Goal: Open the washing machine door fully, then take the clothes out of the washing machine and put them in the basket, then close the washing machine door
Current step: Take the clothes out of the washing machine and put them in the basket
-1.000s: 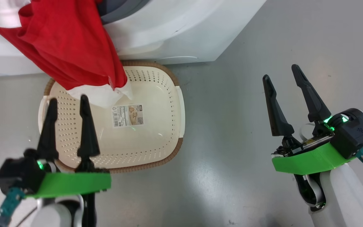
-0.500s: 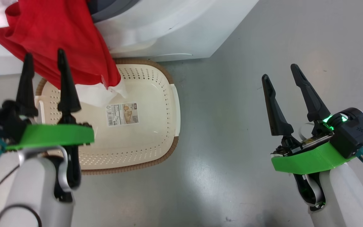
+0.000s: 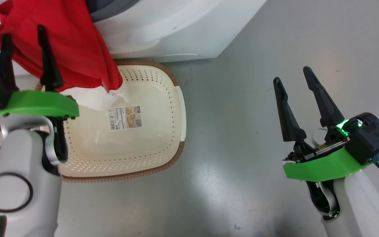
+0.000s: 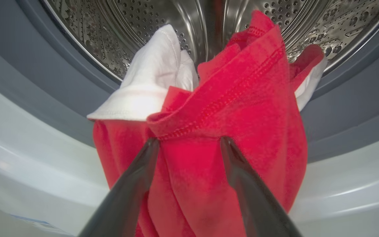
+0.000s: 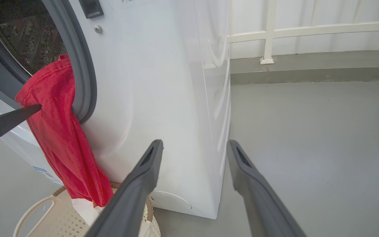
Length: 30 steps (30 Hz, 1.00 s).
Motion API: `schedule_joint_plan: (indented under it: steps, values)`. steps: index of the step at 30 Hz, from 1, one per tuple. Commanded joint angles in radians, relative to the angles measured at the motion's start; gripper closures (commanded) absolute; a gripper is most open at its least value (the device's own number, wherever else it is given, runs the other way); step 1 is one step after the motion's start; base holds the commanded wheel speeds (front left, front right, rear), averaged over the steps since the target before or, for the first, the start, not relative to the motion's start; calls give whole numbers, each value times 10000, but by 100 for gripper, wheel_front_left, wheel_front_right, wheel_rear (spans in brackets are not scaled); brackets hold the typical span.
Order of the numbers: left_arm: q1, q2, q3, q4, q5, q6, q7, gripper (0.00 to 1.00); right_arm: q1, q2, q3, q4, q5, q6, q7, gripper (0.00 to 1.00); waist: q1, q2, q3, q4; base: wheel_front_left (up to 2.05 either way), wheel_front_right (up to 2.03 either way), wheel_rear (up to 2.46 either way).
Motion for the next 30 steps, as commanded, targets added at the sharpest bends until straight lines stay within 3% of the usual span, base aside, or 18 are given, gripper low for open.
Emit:
schedule_joint_plan:
  steps: [1,15,16,17,18,19,20,30]
  values:
    - [-272,420,275,181,142,109,-134,0,83,30,272,-221,49,62,-61,0,0,0,-2,2,0,0,0]
    - [-1442,460,255,2078,31,-172,-311,0,67,30,276,-228,25,62,-61,0,0,0,6,-22,0,0,0]
    - [-1492,457,244,2170,1,-245,-318,23,69,30,267,-229,19,62,-61,0,0,0,7,-21,0,0,0]
    - [-1539,434,268,2250,-81,-336,-324,56,71,30,259,-232,14,62,-61,0,0,0,6,-20,0,0,0]
    - [-1582,429,278,2331,-130,-407,-330,66,74,30,252,-238,12,62,-61,0,0,0,4,-16,0,0,0]
    - [-1622,434,270,2415,-152,-465,-335,87,78,30,248,-247,12,62,-61,0,0,0,2,-12,0,0,0]
    - [-1657,426,269,2494,-194,-535,-339,100,79,30,245,-253,13,62,-61,0,0,0,0,-7,0,0,0]
    - [-1630,460,289,2161,-214,-829,-379,100,132,30,232,-266,25,62,-61,0,0,0,-38,79,0,0,0]
